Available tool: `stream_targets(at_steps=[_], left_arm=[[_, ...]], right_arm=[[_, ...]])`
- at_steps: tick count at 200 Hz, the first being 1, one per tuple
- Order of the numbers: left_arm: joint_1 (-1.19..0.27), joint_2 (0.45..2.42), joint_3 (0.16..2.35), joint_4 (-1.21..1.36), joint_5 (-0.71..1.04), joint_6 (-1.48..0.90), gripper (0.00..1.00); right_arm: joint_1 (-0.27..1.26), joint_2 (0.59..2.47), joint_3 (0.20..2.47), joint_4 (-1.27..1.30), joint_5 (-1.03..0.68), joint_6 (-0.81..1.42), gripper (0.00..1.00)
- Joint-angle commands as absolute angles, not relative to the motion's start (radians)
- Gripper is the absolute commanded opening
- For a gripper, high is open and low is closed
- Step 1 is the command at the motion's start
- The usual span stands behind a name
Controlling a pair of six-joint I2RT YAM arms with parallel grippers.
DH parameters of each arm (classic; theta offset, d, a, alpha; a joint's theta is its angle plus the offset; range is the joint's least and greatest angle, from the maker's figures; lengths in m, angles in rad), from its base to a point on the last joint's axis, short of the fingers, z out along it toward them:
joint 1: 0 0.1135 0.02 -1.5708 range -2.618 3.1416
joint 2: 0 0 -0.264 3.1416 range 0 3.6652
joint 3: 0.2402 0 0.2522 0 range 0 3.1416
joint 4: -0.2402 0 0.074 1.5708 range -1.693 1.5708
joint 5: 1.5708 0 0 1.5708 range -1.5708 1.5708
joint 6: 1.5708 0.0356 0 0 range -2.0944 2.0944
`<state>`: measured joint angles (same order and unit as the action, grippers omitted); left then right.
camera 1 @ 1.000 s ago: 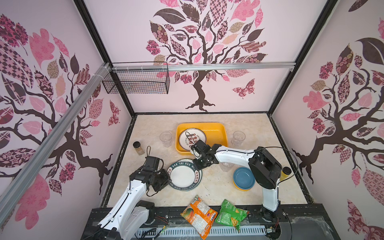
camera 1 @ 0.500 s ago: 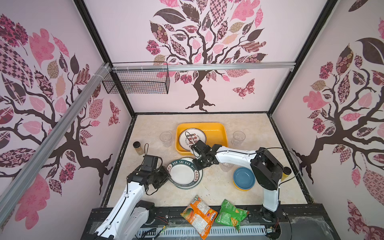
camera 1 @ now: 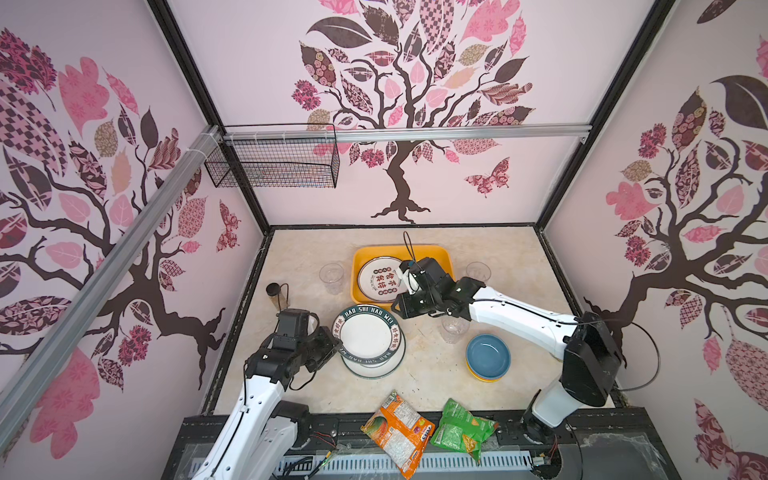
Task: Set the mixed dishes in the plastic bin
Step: 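Lift the green-rimmed plate with the right gripper and carry it toward the yellow bin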
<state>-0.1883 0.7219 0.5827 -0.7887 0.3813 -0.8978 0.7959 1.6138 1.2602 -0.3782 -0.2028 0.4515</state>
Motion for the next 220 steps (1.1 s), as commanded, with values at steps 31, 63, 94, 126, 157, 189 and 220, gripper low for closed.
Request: stream_targets(at_steps=[31, 63, 94, 126, 157, 189, 220], left_arm=[[-0.189, 0.688, 0.668, -0.652, 0.505, -0.918, 0.00], [-0.195, 0.683, 0.675, -0.551, 0.503, -0.965, 0.00], [-0.230, 0.725, 0.690, -0.459, 0.498, -1.002, 0.00], [-0.287, 0.794, 0.721, -0.400, 0.480, -1.004, 0.00], [-0.303, 0.828, 0.722, -0.332, 0.478, -1.031, 0.00], [-0.306, 0.849, 0.736, -0.327, 0.477, -1.022, 0.00], [-0.305, 0.858, 0.738, -0.340, 0.449, -1.006, 0.00]], right_arm=[[0.764, 1.499, 1.188, -0.330, -0.240, 0.507, 0.41], [0.718, 1.446, 1.134, -0.280, -0.296, 0.564, 0.48], [0.653, 1.410, 1.071, -0.195, -0.400, 0.641, 0.50], [0.628, 1.405, 1.052, -0.140, -0.456, 0.682, 0.48], [0.621, 1.408, 1.051, -0.123, -0.462, 0.696, 0.38], [0.605, 1.410, 1.050, -0.105, -0.476, 0.706, 0.22], [0.586, 1.410, 1.044, -0.071, -0.492, 0.719, 0.07]])
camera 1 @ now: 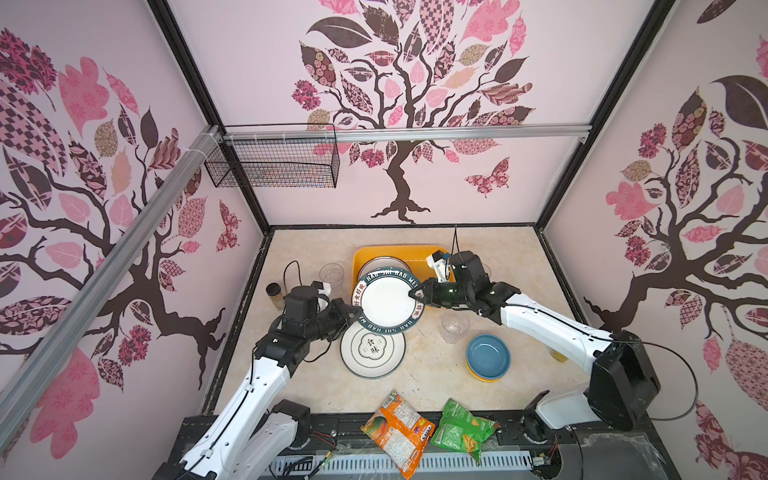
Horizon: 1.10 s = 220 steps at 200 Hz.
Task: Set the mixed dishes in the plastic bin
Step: 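Lift the green-rimmed plate with the right gripper and carry it toward the yellow bin, then lower the green-rimmed plate into the yellow bin onto the other plate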
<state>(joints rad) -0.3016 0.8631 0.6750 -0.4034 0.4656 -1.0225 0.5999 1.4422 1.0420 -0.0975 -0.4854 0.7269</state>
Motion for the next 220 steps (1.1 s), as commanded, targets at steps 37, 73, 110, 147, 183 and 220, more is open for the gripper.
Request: stream_targets(at_steps=[37, 73, 110, 147, 183, 220], left_arm=[[-0.306, 0.860, 0.752, -0.405, 0.374, -0.970, 0.21], [-0.304, 0.842, 0.752, -0.477, 0.326, -0.942, 0.29], [-0.298, 0.788, 0.726, -0.544, 0.291, -0.929, 0.38], [-0.288, 0.732, 0.696, -0.595, 0.267, -0.924, 0.46], [-0.285, 0.705, 0.673, -0.612, 0.267, -0.925, 0.48], [-0.283, 0.702, 0.666, -0.614, 0.270, -0.929, 0.48]], right_arm=[[0.546, 1.415, 1.039, -0.003, -0.512, 0.750, 0.00], [0.503, 1.442, 1.067, 0.011, -0.499, 0.754, 0.00], [0.467, 1.507, 1.101, 0.034, -0.476, 0.767, 0.00], [0.454, 1.614, 1.158, 0.057, -0.462, 0.791, 0.00], [0.451, 1.720, 1.216, 0.075, -0.423, 0.808, 0.00], [0.451, 1.842, 1.290, 0.079, -0.394, 0.817, 0.00]])
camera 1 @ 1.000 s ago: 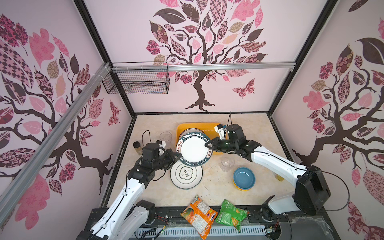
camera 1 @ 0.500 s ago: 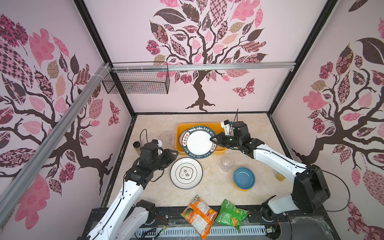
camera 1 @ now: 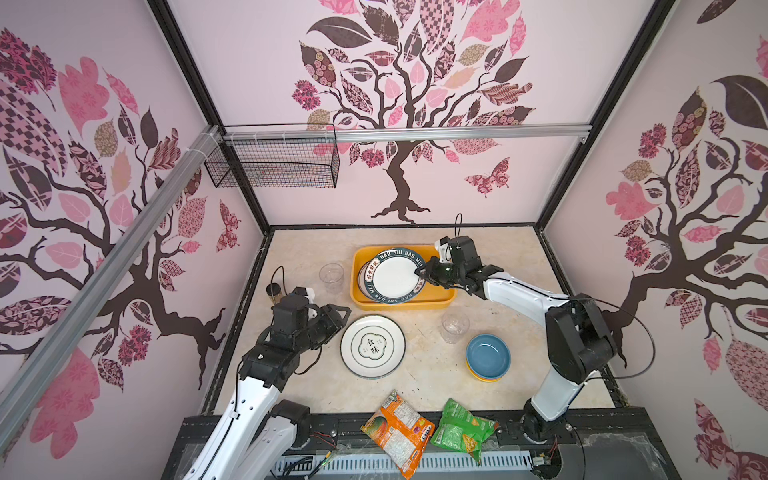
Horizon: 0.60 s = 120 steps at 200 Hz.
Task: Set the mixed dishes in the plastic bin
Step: 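Lower the green-rimmed plate into the yellow bin onto the other plate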
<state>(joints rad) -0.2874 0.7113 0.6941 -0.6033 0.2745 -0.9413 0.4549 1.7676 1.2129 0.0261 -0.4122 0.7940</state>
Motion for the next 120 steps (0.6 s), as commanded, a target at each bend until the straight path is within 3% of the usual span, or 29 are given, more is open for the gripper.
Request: stream_targets(at_steps=[1, 120], left_arm=[[-0.283, 0.702, 0.666, -0.614, 0.271, -0.929, 0.48], [-0.280, 0.699, 0.637, -0.616, 0.275, -0.945, 0.48]], right_arm=[[0.451, 1.845, 1.292, 0.080, -0.394, 0.817, 0.00], [0.451, 2.048, 1.426, 0.068, -0.360, 0.833, 0.00]])
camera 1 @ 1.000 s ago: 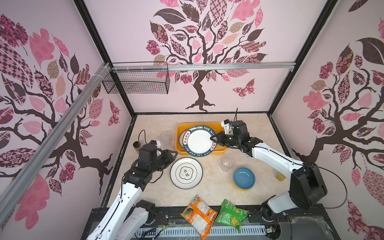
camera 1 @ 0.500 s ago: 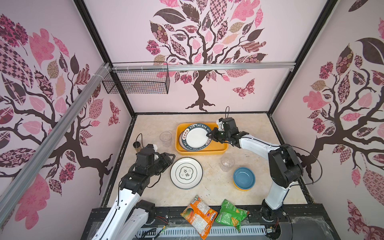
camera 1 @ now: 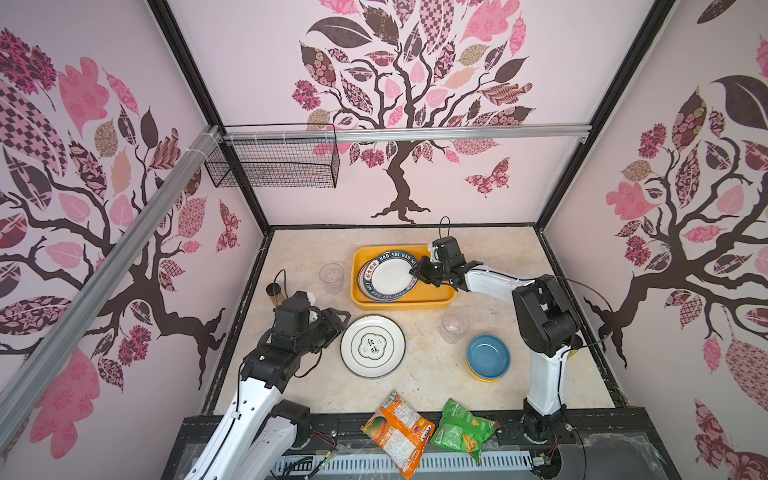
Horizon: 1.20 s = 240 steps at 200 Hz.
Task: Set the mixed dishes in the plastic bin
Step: 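Lower the green-rimmed plate into the yellow bin onto the other plate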
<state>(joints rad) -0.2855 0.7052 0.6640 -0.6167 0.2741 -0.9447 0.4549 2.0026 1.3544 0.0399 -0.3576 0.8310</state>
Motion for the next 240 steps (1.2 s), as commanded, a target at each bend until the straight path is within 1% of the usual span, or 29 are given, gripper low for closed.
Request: stream_targets(at_steps=[1, 99, 163, 240], left_arm=[[-0.280, 0.698, 0.637, -0.617, 0.275, -0.945, 0.48], [-0.270, 0.688, 0.612, -0.609, 0.285, -0.957, 0.48], [-0.263, 0.686, 0.603, -0.607, 0.291, -0.958, 0.48], [-0.254, 0.680, 0.588, -0.601, 0.299, -0.966, 0.48]], right_arm=[[0.451, 2.048, 1.426, 0.066, -0.360, 0.833, 0.00], [0.451, 2.128, 1.507, 0.035, -0.342, 0.818, 0.01], [0.451, 2.149, 1.509, 0.033, -0.348, 0.821, 0.01], [0.452, 2.176, 1.510, 0.035, -0.354, 0.824, 0.04]])
